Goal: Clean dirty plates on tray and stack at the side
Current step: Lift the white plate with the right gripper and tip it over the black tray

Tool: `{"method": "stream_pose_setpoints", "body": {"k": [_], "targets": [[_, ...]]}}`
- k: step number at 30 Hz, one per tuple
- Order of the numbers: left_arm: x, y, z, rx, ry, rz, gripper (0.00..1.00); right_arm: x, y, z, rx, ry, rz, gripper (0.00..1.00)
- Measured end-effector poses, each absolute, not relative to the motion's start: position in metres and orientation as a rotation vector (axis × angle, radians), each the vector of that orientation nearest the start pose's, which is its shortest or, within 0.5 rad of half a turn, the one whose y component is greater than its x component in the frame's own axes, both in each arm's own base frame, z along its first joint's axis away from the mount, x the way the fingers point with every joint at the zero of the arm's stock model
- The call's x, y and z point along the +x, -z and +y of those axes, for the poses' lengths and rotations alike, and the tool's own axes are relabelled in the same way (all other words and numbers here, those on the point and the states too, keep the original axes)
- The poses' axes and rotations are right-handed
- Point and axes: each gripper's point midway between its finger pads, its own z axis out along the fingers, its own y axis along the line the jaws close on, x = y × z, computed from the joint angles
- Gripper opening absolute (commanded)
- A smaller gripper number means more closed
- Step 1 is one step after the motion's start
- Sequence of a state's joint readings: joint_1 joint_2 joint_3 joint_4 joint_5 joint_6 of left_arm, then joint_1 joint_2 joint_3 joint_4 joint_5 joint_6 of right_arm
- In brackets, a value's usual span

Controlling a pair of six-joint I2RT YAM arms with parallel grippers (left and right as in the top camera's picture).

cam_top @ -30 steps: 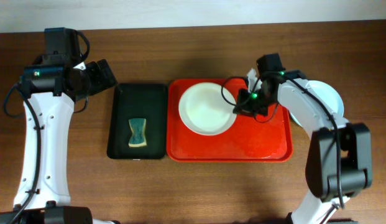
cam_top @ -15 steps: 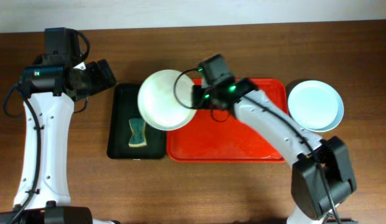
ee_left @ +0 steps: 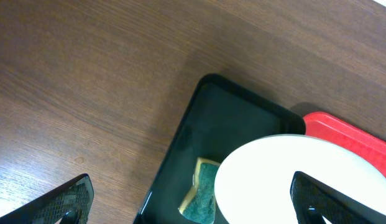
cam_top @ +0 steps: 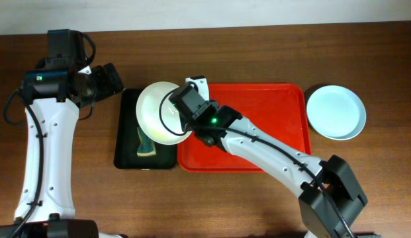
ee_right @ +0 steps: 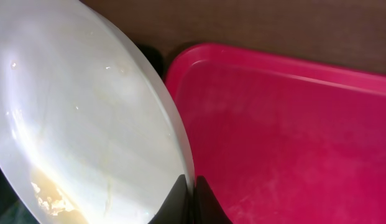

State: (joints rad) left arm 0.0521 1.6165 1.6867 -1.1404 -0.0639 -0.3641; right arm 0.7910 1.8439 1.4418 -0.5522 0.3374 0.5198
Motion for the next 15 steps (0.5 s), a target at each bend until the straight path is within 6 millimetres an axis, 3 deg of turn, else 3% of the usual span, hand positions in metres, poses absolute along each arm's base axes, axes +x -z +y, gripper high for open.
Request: {"method": "stream_pose_setpoints", "body": {"k": [8, 15], "targets": [[0.389, -0.239, 0.031, -0.566, 0.022, 2.576, 0.99, 0.364, -0.147, 0.308, -0.317, 0.034, 2.332, 0.04], [0.389, -0.239, 0.031, -0.566, 0.022, 2.576, 0.99, 0.341, -0.187, 0.322, -0.431, 0.123, 2.18, 0.04]]}}
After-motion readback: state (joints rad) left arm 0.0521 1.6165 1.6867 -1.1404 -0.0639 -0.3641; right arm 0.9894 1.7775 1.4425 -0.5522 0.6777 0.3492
